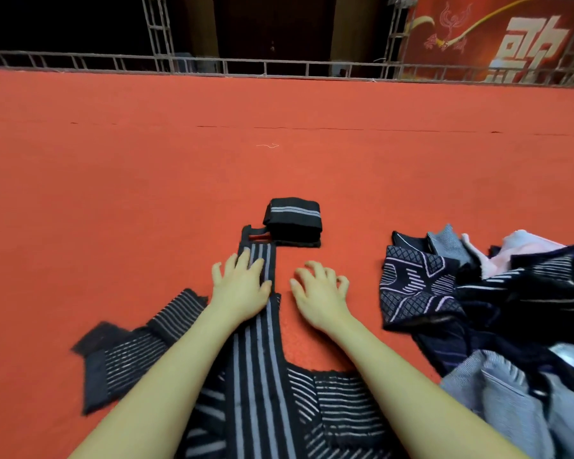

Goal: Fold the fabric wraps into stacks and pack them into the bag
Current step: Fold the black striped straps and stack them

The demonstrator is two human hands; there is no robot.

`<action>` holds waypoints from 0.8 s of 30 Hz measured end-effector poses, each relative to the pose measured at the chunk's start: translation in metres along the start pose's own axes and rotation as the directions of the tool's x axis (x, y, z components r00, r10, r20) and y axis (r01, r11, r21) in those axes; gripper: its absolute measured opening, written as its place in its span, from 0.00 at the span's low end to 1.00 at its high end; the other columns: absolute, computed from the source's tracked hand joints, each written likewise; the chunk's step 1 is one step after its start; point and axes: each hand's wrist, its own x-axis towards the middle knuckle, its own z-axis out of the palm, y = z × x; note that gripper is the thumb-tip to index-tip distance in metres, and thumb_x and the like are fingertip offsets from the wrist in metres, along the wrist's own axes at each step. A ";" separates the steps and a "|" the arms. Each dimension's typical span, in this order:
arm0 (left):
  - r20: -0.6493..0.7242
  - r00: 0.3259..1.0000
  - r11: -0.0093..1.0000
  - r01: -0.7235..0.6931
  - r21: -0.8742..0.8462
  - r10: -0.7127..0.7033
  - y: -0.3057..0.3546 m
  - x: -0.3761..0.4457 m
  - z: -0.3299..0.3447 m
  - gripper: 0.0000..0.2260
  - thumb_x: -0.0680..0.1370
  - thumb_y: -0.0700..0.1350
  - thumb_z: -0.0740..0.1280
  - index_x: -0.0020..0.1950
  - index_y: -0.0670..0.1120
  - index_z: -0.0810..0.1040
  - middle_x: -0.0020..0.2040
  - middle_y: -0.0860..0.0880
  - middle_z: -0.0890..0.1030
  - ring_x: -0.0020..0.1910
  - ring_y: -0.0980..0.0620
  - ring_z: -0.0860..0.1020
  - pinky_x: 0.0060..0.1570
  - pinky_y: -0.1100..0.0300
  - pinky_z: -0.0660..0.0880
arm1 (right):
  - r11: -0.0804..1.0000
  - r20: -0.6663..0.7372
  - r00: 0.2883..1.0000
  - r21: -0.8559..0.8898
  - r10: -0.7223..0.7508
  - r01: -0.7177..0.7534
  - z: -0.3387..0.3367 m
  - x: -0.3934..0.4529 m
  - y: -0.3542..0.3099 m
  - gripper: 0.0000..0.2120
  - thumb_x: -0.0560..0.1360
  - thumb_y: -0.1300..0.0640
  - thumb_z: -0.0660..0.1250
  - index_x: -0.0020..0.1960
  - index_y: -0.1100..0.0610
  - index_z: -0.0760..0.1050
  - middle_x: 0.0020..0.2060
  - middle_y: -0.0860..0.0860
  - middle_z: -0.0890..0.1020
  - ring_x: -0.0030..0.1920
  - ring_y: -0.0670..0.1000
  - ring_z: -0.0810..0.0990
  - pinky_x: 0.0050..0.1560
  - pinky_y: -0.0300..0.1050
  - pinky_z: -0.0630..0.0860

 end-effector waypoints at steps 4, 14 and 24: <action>0.028 0.981 0.979 0.192 -0.067 -0.190 -0.004 -0.043 0.006 0.24 0.82 0.58 0.50 0.75 0.49 0.59 0.73 0.44 0.63 0.71 0.41 0.61 0.69 0.46 0.52 | 0.996 0.036 0.995 -0.007 -0.088 0.089 0.004 -0.037 -0.012 0.19 0.81 0.45 0.51 0.69 0.47 0.67 0.69 0.46 0.67 0.69 0.51 0.61 0.65 0.54 0.52; -0.232 0.972 0.957 -0.042 -0.286 -0.027 -0.011 -0.077 0.011 0.17 0.81 0.51 0.59 0.70 0.54 0.70 0.60 0.53 0.75 0.65 0.48 0.64 0.58 0.55 0.51 | 0.977 0.001 0.998 0.202 -0.066 0.064 -0.004 -0.068 -0.016 0.14 0.80 0.44 0.57 0.61 0.43 0.75 0.61 0.41 0.73 0.64 0.47 0.63 0.55 0.45 0.49; -0.527 0.829 0.973 0.084 -0.215 -0.188 -0.019 -0.097 -0.008 0.09 0.79 0.45 0.64 0.53 0.41 0.78 0.52 0.42 0.75 0.55 0.40 0.70 0.54 0.50 0.56 | 0.912 -0.113 0.951 0.271 -0.289 0.309 -0.028 -0.116 -0.021 0.16 0.71 0.35 0.62 0.47 0.45 0.79 0.51 0.37 0.74 0.58 0.41 0.63 0.55 0.41 0.48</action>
